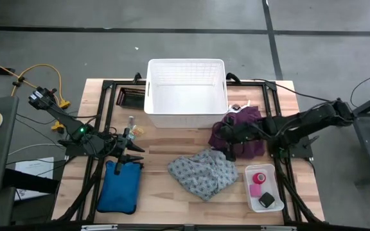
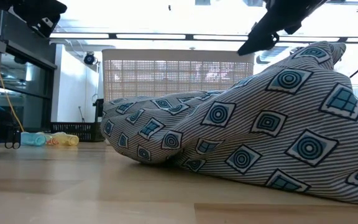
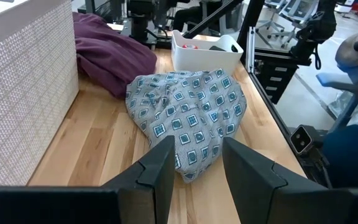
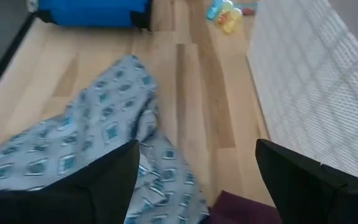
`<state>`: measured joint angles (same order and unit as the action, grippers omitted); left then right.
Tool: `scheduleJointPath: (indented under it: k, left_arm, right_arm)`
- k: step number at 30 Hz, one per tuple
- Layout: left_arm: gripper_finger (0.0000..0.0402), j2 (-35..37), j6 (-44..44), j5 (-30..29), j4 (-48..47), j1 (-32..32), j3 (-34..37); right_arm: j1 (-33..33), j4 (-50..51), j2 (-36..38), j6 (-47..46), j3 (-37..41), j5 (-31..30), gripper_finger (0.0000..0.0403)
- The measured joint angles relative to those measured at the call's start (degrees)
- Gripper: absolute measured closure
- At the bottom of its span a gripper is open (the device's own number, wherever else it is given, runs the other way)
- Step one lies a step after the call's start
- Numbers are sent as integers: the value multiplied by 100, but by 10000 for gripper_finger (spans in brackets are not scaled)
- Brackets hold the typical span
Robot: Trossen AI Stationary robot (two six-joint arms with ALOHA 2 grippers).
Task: Pick & place medical supplies in basket/bin
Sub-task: Put the top light green pill bottle into the black bin
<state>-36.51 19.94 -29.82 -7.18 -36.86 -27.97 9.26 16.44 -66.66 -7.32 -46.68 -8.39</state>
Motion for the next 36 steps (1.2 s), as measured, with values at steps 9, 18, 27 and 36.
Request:
scheduleJointPath:
  k: [9,18,27,36]
  left_arm:
    - [273,-2,0,0,-2,-2,0]
    - [273,-1,0,0,0,-2,0]
    - [273,-1,1,0,13,-1,0]
    - [273,0,0,0,25,0,0]
  right_arm:
    - [-535,33,293,-20,85,304,94]
    - [-906,-889,1389,-362,1507,576,94]
    - [-901,-1480,2948,-519,2663,426,94]
    - [-901,-1834,4012,-663,3499,395,94]
